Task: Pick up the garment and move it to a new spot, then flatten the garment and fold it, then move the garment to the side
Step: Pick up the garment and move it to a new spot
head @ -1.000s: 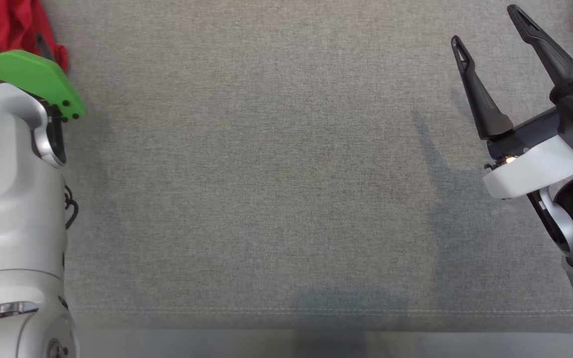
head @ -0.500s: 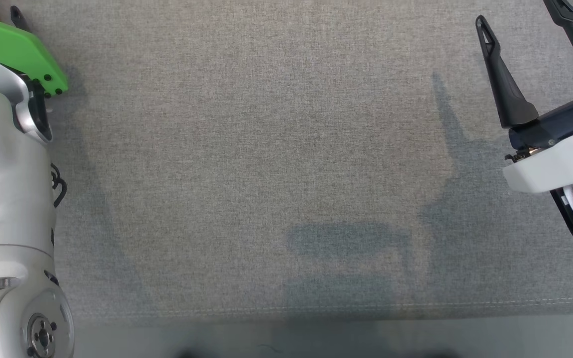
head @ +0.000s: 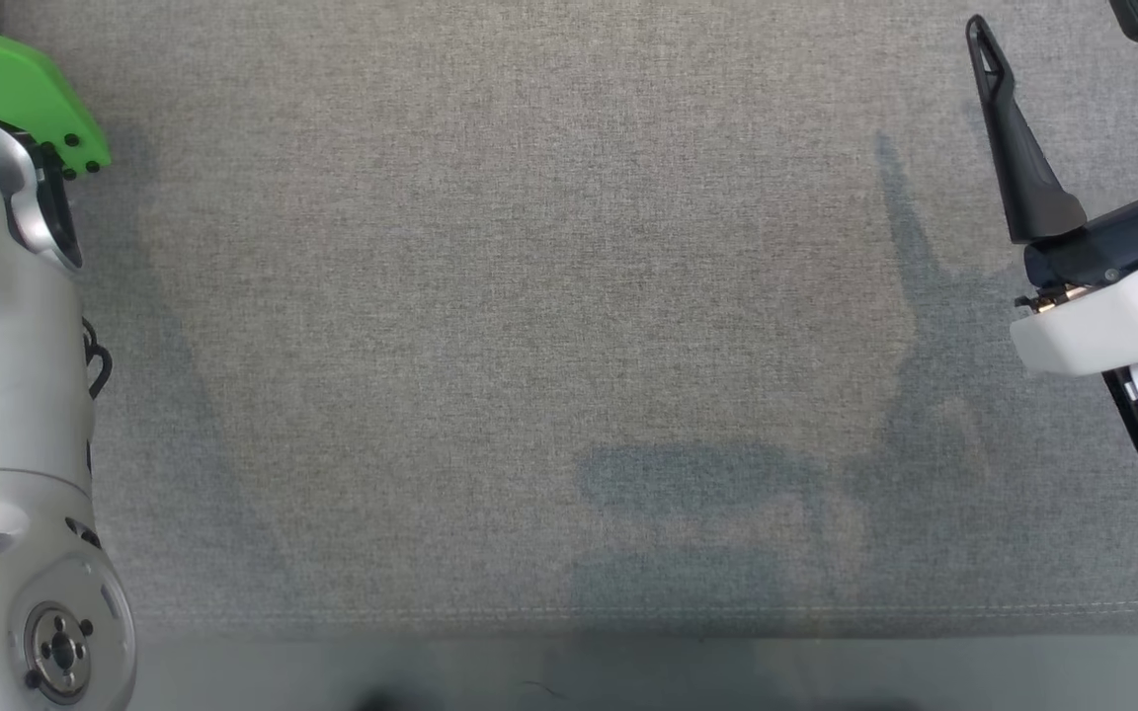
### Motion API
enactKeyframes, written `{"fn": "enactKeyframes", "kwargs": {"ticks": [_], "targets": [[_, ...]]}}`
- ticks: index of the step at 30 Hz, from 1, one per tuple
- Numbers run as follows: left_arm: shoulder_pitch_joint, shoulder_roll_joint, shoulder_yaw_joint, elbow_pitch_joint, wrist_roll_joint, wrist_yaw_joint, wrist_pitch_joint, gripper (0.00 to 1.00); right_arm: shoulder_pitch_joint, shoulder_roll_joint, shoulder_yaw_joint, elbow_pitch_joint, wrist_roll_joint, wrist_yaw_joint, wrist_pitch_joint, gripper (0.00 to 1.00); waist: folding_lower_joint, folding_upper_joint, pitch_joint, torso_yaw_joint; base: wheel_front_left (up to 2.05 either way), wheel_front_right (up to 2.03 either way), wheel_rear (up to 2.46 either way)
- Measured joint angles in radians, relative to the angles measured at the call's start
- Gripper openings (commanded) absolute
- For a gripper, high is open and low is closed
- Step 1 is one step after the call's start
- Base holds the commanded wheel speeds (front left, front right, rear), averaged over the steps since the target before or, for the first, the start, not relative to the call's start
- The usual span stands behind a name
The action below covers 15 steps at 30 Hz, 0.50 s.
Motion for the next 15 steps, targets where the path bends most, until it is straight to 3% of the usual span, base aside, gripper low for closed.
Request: {"fn": "enactKeyframes", "kwargs": {"ticks": [8,15], "targets": [[-0.04,-0.058,-0.027,-0.002,0.009,0.0,-0.093,0.0,0.0,0.015,-0.013,0.018,0.008,-0.017,-0.03,1.0,0.0,0.0,-0.017,0.027,0.0,0.0,0.0],[-0.054,-0.074,-0.083,-0.008,0.005,-0.002,-0.146,0.0,0.001,0.036,-0.02,0.064,0.019,-0.034,-0.074,1.0,0.0,0.0,-0.048,0.053,0.0,0.0,0.0]]}}
